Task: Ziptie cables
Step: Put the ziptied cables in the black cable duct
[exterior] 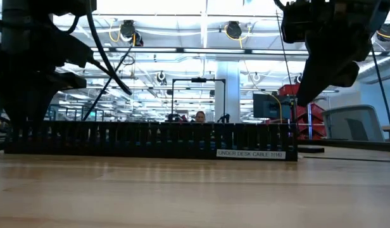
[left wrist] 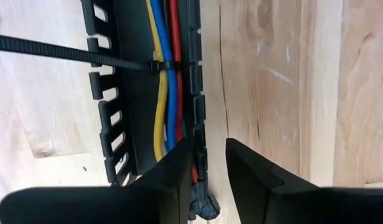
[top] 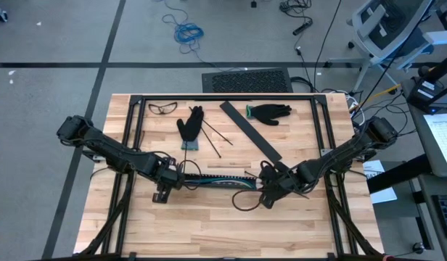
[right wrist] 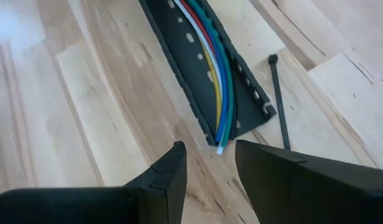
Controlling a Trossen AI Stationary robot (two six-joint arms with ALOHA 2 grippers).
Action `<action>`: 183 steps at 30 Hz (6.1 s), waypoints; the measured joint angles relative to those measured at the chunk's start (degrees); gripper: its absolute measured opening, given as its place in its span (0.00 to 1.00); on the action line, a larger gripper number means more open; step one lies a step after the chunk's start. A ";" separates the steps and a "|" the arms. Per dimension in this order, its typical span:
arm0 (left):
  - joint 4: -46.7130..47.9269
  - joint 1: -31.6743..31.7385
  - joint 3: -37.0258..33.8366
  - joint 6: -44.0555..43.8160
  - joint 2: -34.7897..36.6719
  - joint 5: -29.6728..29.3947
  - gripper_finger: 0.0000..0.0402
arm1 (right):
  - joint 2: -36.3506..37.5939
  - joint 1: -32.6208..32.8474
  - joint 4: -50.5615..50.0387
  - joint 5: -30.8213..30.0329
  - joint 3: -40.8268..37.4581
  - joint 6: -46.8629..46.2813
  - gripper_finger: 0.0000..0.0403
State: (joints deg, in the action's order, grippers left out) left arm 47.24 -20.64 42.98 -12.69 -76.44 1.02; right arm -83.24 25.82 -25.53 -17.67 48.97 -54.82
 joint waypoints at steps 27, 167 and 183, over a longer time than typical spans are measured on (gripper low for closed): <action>0.33 0.00 -0.07 1.18 0.00 -1.31 0.14 | -7.80 -9.50 14.35 5.71 0.00 9.15 0.27; -4.68 -34.61 -0.17 -80.44 1.16 -7.64 0.01 | -1.29 -19.31 0.68 2.78 0.00 27.48 0.48; -14.03 -33.27 -0.24 -75.55 -6.83 2.06 0.00 | -1.29 -19.36 -0.86 2.78 0.00 26.79 0.48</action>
State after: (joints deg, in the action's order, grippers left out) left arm 33.21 -53.91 42.74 -88.24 -83.27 3.08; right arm -84.53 6.46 -26.39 -14.90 48.97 -28.03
